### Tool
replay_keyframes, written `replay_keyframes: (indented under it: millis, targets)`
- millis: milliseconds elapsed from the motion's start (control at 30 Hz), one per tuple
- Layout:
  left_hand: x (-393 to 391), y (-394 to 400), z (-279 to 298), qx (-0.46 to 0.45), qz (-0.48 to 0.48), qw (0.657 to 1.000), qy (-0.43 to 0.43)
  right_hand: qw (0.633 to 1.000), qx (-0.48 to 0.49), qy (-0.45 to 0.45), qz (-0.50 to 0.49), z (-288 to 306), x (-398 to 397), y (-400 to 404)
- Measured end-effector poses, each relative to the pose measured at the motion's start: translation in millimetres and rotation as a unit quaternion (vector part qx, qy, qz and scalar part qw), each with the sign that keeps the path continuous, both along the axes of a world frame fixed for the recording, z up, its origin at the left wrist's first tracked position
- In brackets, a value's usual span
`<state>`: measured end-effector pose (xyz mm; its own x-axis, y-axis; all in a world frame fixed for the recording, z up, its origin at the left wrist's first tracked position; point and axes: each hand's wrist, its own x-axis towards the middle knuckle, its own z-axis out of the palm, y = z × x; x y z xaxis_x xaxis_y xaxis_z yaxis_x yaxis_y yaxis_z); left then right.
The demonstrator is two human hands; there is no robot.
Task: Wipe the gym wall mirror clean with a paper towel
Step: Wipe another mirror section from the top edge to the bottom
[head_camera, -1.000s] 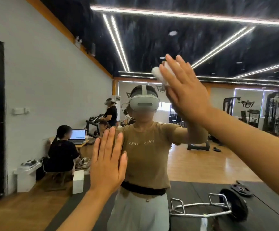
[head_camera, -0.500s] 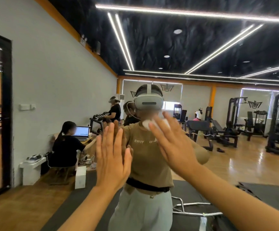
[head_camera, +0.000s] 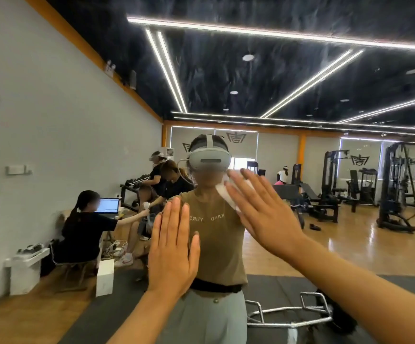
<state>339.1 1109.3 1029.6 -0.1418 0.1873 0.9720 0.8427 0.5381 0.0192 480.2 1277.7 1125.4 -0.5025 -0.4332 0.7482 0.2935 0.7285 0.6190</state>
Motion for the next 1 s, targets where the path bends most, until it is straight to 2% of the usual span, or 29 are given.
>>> replay_keyframes:
  millis: [167,300,433,567,767,867,1000]
  targets:
    - [2,1,1,0.008,0.002,1.000,0.001,0.980,-0.119,0.157,-0.011,112,-5,-5]
    - [2,-1,2,0.005,-0.007,1.000,-0.005,0.962,-0.184,0.199,0.045,138,-13,-8]
    - [6,-1,1,0.007,-0.014,1.000,-0.013,0.957,-0.196,0.195,0.092,94,-9,-8]
    - [12,1,1,0.017,-0.007,1.000,-0.023,0.958,-0.216,0.166,0.092,8,5,-2]
    - [22,14,3,0.043,0.004,0.998,-0.055,0.974,-0.185,0.102,0.081,-99,22,20]
    - [21,17,2,0.047,0.007,0.997,-0.056,0.979,-0.167,0.087,0.075,-99,22,26]
    - [16,18,0,0.040,0.025,0.998,-0.043,0.980,-0.149,0.118,0.058,-51,14,25]
